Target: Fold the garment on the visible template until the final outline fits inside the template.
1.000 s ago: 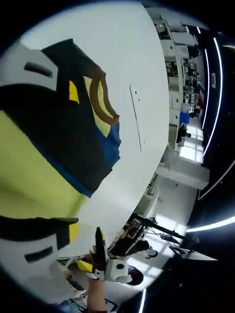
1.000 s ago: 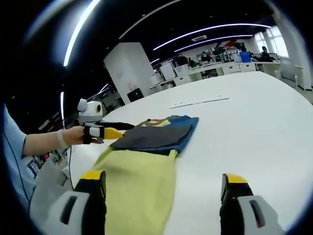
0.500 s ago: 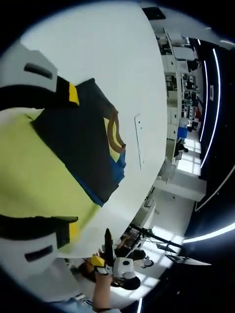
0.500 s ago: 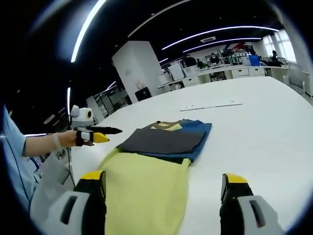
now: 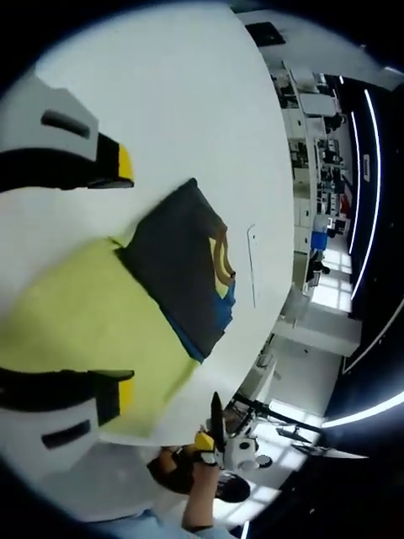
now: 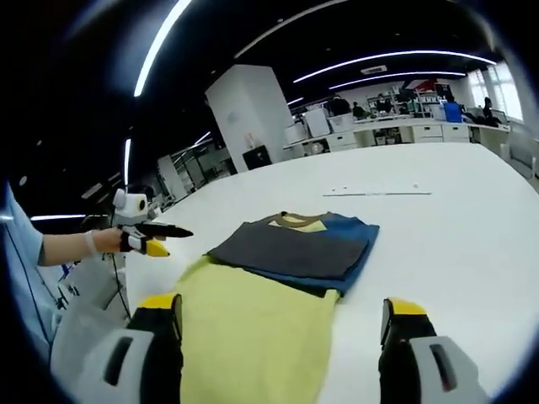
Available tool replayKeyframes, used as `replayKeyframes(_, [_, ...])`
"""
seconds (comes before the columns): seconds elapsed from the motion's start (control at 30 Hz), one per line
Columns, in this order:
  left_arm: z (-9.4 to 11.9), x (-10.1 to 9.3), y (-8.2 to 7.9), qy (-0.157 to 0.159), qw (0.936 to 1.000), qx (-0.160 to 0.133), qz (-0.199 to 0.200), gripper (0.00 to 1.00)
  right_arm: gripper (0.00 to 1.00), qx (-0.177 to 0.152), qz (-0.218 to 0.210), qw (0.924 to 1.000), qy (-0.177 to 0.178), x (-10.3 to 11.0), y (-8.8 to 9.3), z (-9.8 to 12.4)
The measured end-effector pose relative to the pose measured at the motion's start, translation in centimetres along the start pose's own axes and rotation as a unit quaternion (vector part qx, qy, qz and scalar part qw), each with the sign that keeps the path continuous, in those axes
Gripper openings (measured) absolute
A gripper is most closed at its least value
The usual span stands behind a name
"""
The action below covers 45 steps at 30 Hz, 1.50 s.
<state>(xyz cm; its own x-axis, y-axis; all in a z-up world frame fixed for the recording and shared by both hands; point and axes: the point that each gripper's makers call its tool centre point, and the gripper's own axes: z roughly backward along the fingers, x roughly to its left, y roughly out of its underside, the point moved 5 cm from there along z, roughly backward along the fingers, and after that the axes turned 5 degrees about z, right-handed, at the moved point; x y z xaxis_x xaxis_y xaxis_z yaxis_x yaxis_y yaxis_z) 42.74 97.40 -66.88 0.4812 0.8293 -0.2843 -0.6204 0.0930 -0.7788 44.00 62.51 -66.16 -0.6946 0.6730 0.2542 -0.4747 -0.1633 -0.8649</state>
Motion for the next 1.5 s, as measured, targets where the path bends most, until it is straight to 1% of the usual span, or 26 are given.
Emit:
replayKeyframes(0.13, [1.1, 0.2, 0.7, 0.002, 0.9999, 0.011, 0.001, 0.86, 1.00, 0.007, 0.012, 0.9999, 0.001, 0.0, 0.2, 0.2])
replayKeyframes(0.4, [2.4, -0.3, 2.0, 0.004, 0.9998, 0.018, 0.004, 0.83, 0.99, 0.028, 0.028, 0.9992, 0.004, 0.1, 1.3, 1.1])
replayKeyframes(0.53, [2.9, -1.0, 3.3, 0.011, 0.9994, 0.032, 0.003, 0.81, 0.97, 0.048, 0.045, 0.9978, 0.007, 0.2, 2.2, 1.9])
replayKeyframes(0.63, [3.4, -1.1, 4.1, 0.012, 0.9992, 0.038, 0.004, 0.80, 0.94, 0.054, 0.040, 0.9977, 0.002, 0.3, 2.8, 2.4])
replayKeyframes(0.7, [3.9, -1.4, 4.6, 0.012, 0.9990, 0.042, 0.008, 0.79, 0.92, 0.060, 0.039, 0.9974, 0.002, 0.4, 3.3, 2.9])
replayKeyframes(0.83, [4.6, -1.8, 5.7, 0.015, 0.9987, 0.048, 0.012, 0.77, 0.88, 0.083, 0.040, 0.9957, 0.000, 0.6, 4.6, 3.7])
replayKeyframes(0.9, [5.0, -2.2, 6.2, 0.018, 0.9985, 0.049, 0.017, 0.75, 0.85, 0.087, 0.040, 0.9954, 0.000, 0.6, 5.1, 4.0])
replayKeyframes(1.0, [5.5, -2.7, 7.0, 0.022, 0.9982, 0.050, 0.024, 0.73, 0.81, 0.107, 0.044, 0.9933, 0.000, 0.7, 6.3, 4.7])
replayKeyframes(1.1, [6.0, -3.3, 8.1, 0.027, 0.9974, 0.058, 0.032, 0.70, 0.74, 0.122, 0.039, 0.9917, -0.010, 1.1, 7.4, 5.2])
replayKeyframes(1.27, [6.8, -3.7, 9.9, 0.033, 0.9961, 0.066, 0.047, 0.64, 0.66, 0.139, 0.027, 0.9897, -0.019, 1.6, 8.9, 6.0])
replayKeyframes(1.37, [7.2, -4.1, 10.5, 0.038, 0.9954, 0.069, 0.055, 0.59, 0.62, 0.150, 0.026, 0.9880, -0.027, 1.9, 9.6, 6.4])
replayKeyframes(1.5, [7.6, -4.6, 11.4, 0.038, 0.9947, 0.072, 0.063, 0.55, 0.56, 0.159, 0.027, 0.9863, -0.032, 2.3, 10.4, 6.8])
